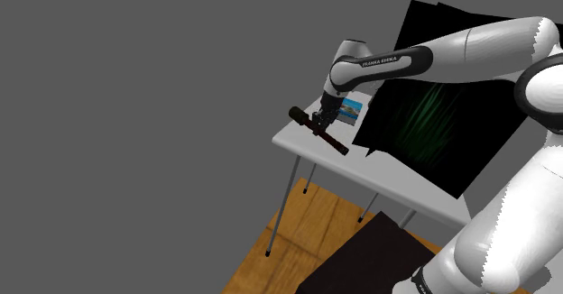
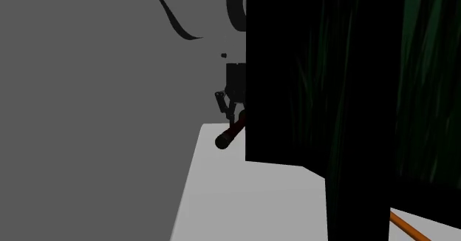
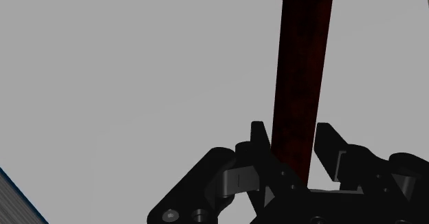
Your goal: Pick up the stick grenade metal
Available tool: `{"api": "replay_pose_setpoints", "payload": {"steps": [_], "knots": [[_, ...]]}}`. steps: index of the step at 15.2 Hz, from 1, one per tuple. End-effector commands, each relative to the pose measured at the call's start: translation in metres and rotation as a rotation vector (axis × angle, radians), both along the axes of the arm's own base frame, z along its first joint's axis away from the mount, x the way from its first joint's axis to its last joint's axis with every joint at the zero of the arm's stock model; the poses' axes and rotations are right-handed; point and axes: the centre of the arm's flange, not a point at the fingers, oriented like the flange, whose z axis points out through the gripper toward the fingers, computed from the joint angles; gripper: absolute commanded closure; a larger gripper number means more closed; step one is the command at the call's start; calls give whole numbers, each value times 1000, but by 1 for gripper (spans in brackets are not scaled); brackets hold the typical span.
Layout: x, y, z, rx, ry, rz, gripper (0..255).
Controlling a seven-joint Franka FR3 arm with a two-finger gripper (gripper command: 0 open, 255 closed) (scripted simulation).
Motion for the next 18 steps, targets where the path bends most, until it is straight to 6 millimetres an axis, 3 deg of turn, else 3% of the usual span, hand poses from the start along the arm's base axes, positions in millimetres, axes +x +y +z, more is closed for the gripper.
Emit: {"api": "replay_pose_setpoints", "payload": {"steps": [1,16,18], "knots": [[0,0,0,0,1,-1,255],[0,0,80,0,1,-1,255],[0,0,80,0,1,-1,255]]}}
